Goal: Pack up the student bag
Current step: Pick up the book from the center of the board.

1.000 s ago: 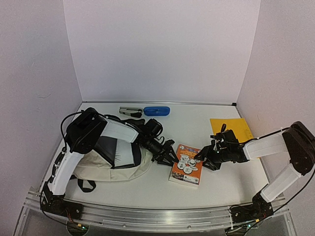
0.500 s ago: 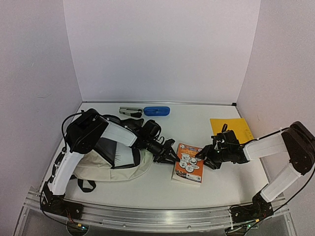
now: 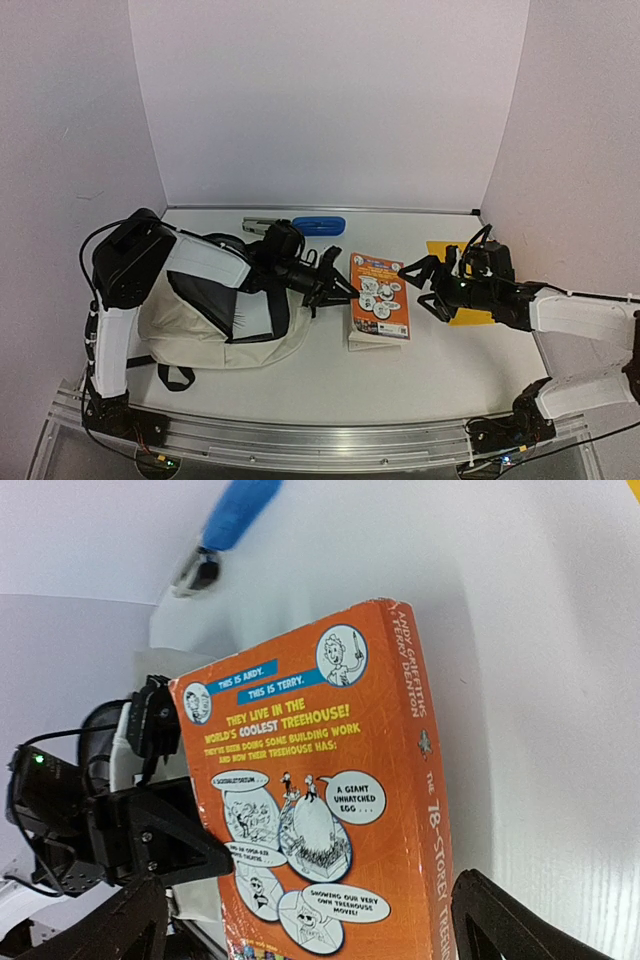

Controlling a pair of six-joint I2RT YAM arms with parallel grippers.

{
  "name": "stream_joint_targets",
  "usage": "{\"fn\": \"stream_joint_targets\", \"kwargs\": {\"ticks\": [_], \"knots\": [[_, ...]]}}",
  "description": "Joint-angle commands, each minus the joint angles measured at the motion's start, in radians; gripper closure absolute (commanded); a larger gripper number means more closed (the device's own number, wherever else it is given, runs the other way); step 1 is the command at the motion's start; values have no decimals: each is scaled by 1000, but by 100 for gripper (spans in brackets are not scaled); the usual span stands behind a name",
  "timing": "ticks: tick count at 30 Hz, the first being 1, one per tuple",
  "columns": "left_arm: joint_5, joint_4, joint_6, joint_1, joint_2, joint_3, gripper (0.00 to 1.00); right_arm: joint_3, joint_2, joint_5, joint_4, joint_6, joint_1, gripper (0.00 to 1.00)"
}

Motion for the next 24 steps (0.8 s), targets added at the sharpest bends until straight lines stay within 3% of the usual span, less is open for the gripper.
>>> {"fn": "stream_joint_targets", "kwargs": {"ticks": [1, 5, 14, 21, 24], "knots": [[-4, 154, 48, 27, -168, -1, 100, 61, -69, -43, 1, -55, -27, 2], [0, 133, 103, 40, -257, -23, 100, 103, -64, -115, 1, -112, -29, 2], [66, 130, 155, 39, -323, -48, 100, 208, 35, -440, 70, -175, -27, 5], [88, 175, 142, 34, -326, -61, 100, 210, 65, -475, 169, -120, -28, 38], [88, 177, 139, 34, -319, -62, 100, 183, 73, -496, 254, -70, -27, 46]]}}
